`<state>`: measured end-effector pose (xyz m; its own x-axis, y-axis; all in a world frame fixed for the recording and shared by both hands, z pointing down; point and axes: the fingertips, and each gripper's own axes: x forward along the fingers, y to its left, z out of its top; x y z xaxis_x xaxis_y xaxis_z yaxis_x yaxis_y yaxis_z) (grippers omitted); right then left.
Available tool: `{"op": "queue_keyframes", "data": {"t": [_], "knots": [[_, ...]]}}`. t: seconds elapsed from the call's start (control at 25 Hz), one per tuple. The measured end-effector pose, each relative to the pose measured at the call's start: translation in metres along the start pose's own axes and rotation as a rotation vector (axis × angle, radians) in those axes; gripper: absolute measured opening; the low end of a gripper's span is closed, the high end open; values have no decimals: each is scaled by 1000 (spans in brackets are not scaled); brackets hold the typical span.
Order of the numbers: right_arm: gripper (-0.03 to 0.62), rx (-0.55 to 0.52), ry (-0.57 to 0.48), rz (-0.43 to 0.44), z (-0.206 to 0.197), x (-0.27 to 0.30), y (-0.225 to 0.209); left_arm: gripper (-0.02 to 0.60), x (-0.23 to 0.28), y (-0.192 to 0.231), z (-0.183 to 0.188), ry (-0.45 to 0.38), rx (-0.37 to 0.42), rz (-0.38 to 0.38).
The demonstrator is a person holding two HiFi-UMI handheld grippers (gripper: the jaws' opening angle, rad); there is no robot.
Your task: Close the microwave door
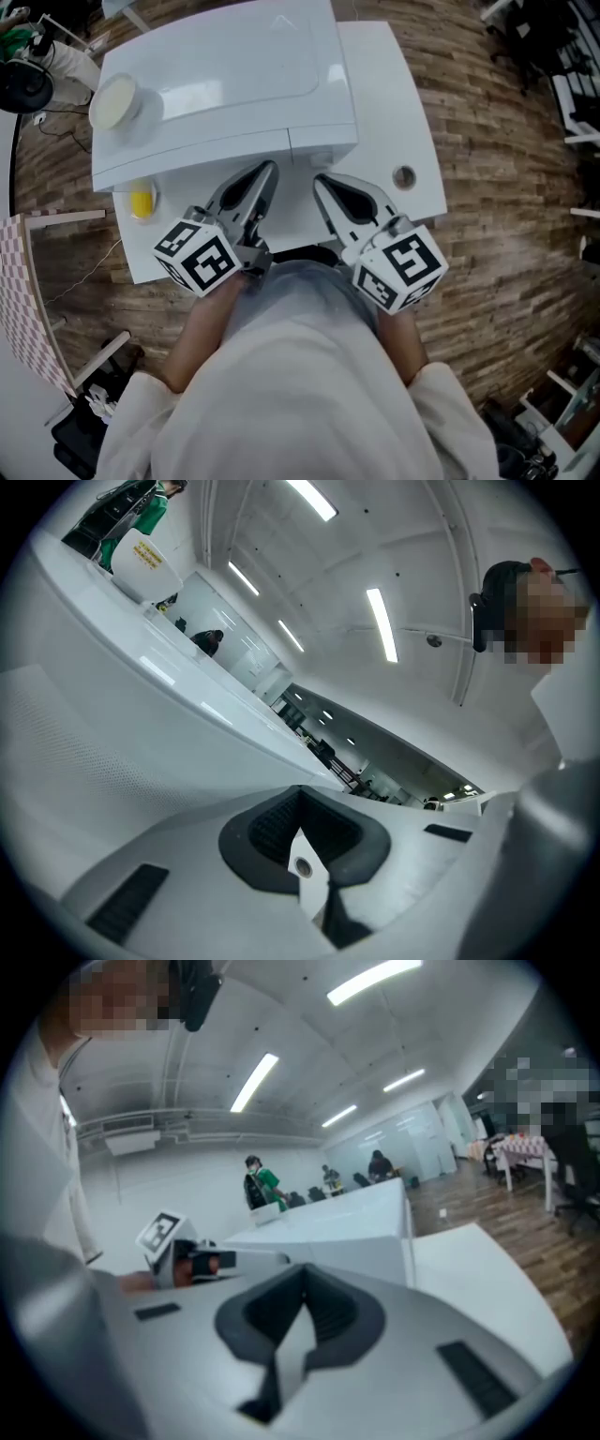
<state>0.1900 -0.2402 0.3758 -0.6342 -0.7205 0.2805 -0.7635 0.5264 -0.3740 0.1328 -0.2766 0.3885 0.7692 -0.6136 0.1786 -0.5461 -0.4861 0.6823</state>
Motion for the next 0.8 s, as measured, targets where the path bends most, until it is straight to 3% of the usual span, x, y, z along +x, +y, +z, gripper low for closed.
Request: {"op": "queue_keyframes", "data": {"t": [0.24,0.8], "knots": [[21,-98,-8,-10,7,-12,-2,12,-12,-8,-17,24,-3,0],[21,-130,17,5,6,-35,0,12,-13,-24,-37,49,-19,-27]]}}
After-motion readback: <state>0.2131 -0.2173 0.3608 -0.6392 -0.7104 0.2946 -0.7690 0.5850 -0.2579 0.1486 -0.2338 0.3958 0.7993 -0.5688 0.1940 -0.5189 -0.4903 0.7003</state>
